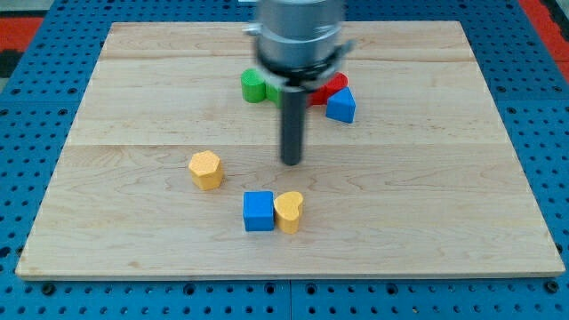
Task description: Push the blue cube into the bottom of the blue triangle
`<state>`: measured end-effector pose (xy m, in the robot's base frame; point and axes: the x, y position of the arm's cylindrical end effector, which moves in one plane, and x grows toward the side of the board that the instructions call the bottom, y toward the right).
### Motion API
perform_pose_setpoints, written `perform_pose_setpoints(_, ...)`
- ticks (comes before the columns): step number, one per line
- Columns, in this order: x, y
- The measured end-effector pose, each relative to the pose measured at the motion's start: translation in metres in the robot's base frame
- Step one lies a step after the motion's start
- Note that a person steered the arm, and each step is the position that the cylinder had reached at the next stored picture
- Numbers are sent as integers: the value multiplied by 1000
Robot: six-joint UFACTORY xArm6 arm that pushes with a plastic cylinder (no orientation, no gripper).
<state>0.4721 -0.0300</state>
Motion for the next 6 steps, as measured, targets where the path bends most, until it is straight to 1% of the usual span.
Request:
perform_pose_setpoints(1, 2, -92)
perform_pose_setpoints(2, 50, -118)
perform_pose_setpoints(3, 81, -131)
perform_pose_setpoints(4, 130, -138)
perform_pose_setpoints(5, 146, -128)
perform_pose_setpoints(6, 129, -104)
